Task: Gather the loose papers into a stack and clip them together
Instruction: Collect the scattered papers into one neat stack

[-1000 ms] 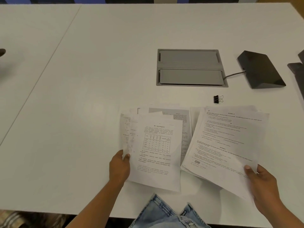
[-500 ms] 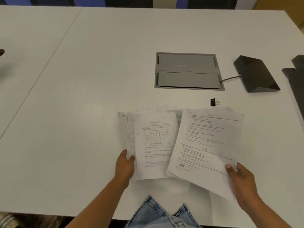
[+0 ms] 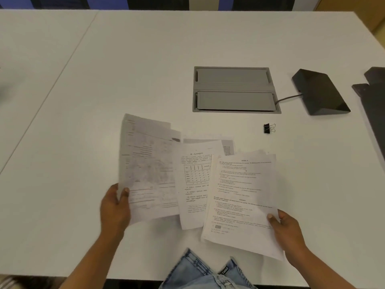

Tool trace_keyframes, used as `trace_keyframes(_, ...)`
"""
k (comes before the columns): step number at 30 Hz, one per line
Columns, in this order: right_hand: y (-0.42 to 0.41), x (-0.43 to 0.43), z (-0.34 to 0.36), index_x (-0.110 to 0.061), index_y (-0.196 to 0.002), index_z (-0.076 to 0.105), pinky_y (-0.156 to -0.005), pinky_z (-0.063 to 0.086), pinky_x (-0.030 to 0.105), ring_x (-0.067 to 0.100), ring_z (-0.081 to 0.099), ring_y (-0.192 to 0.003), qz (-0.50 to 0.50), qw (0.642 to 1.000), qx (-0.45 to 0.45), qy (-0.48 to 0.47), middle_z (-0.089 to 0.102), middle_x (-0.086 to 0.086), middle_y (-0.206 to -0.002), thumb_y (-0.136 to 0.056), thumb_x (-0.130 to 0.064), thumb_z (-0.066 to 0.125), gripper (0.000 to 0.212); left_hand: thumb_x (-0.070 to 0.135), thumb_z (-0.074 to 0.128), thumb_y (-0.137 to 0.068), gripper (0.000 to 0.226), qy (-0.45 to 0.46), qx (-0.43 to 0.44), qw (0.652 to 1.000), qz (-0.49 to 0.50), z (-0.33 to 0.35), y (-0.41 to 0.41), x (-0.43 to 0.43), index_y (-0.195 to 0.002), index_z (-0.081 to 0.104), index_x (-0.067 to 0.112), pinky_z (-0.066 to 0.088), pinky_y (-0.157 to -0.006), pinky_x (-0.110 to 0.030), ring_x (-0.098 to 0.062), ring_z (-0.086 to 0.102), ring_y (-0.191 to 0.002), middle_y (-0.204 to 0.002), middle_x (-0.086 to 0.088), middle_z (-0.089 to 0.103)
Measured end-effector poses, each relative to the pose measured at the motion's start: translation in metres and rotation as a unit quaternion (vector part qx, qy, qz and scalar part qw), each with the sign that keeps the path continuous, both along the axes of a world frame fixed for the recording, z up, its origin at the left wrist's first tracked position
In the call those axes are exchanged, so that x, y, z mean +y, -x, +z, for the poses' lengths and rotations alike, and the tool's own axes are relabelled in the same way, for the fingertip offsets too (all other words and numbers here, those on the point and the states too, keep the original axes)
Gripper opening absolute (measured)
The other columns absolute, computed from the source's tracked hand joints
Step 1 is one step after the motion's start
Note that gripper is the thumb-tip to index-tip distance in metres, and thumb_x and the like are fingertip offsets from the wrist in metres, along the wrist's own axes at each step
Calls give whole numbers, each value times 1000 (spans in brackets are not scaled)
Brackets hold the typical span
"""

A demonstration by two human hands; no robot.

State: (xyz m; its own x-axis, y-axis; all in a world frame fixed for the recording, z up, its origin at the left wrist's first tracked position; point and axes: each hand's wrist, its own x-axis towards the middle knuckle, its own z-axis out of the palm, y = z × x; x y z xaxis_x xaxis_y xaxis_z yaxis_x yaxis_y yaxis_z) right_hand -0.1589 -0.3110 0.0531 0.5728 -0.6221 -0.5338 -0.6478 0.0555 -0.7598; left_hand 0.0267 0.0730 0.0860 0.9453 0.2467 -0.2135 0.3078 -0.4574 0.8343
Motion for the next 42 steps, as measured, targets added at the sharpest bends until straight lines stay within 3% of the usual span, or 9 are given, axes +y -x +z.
trace_keyframes(9, -11, -1, 12, -21, -104, 68, -71, 50, 31, 22, 68, -89, -4, 1000, -15, -11, 74, 3, -101, -99, -12, 56, 16, 19, 57, -100, 9, 72, -71, 990, 103, 61, -11, 36, -102, 66, 20, 50, -75, -31, -22, 64, -85, -98, -1, 69)
trace_keyframes(13, -21, 6, 24, -22, -103, 70, -73, 53, 32, 22, 70, -90, -12, 998, -48, -49, 75, 2, -102, -98, -10, 57, 18, 10, 52, -102, 22, 150, -21, 988, 42, 71, 15, -7, -88, 67, 16, 54, -59, -11, 3, 66, -64, -83, 9, 71)
trace_keyframes(20, -38, 25, 47, -12, -112, 72, -82, 59, 49, 34, 74, -94, 18, 989, -100, -111, 78, 11, -103, -98, -11, 58, 19, 15, 50, -104, 25, 220, 78, 969, -81, 67, 50, -84, -92, 72, 12, 55, -58, -17, -10, 75, -73, -87, 2, 81)
trace_keyframes(23, -41, 29, 59, -17, -101, 76, -63, 60, 39, 34, 76, -83, 28, 981, -119, -151, 79, 12, -97, -98, -4, 54, 26, 20, 49, -105, 27, 205, 106, 965, -123, 66, 52, -100, -94, 73, 21, 55, -60, -15, -9, 76, -81, -92, 8, 80)
trace_keyframes(27, -42, 31, 68, -22, -100, 77, -64, 60, 37, 33, 76, -85, 65, 977, -135, -153, 79, 12, -99, -95, -1, 58, 29, 43, 57, -97, 32, 176, 132, 968, -122, 65, 45, -107, -85, 75, 21, 55, -63, -18, -13, 74, -78, -85, 2, 79)
trace_keyframes(30, -40, 29, 72, -23, -102, 77, -66, 60, 36, 32, 76, -89, 81, 972, -148, -162, 79, 11, -101, -91, 2, 63, 31, 65, 63, -78, 52, 91, 113, 982, -117, 64, 35, -107, -110, 69, 24, 53, -79, -30, -13, 68, -95, -103, 6, 72)
trace_keyframes(35, -40, 24, 78, -29, -107, 75, -67, 59, 33, 28, 76, -93, 112, 969, -135, -176, 77, 9, -107, -98, -14, 59, 24, 29, 72, -90, 41, 338, 302, 881, -133, 63, 17, -111, -127, 63, 16, 54, -94, -56, -34, 71, -107, -118, -10, 75)
trace_keyframes(39, -45, 14, 82, -38, -108, 74, -78, 57, 29, 13, 74, -99, 96, 967, -95, -214, 78, -5, -108, -88, -67, 37, 51, 14, 67, -94, 33, 331, 231, 898, -173, 61, 16, -124, -127, 65, 17, 56, -93, -56, -30, 72, -108, -117, -6, 76)
trace_keyframes(42, -58, 8, 91, -27, -112, 74, -75, 59, 26, 20, 72, -105, 98, 961, -158, -203, 76, 1, -115, -82, -49, 64, 39, 13, 65, -94, 30, 335, 178, 905, -194, 63, 15, -133, -123, 66, 19, 61, -85, -46, -26, 74, -105, -115, -2, 77)
